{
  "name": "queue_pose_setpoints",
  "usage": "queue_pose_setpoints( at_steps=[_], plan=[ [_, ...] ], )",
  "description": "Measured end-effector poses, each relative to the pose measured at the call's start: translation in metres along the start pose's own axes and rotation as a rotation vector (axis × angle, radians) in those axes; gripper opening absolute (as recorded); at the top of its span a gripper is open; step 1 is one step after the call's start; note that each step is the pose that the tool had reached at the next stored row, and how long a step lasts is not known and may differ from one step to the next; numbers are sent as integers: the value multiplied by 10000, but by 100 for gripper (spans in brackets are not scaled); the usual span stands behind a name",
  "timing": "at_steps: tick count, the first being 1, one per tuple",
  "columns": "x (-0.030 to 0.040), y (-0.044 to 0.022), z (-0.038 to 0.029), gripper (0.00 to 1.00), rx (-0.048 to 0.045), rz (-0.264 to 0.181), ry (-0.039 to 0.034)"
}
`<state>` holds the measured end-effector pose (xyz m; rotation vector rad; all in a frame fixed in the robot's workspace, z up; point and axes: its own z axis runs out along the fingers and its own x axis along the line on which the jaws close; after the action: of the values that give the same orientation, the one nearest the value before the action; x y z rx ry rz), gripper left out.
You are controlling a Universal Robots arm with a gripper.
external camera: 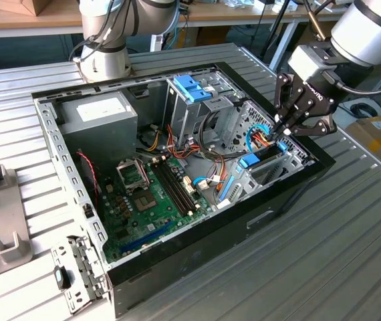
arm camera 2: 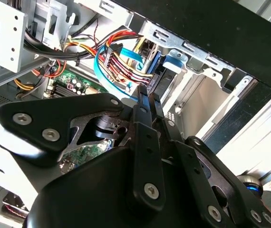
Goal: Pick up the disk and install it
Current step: 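Insert the second disk wire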
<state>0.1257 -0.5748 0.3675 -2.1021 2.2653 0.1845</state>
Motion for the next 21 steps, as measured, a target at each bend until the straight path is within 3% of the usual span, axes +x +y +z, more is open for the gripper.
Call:
queue_pose_setpoints(
  at_steps=[21],
  plan=[
    [47,135,31,16,0,0,-1]
  ],
)
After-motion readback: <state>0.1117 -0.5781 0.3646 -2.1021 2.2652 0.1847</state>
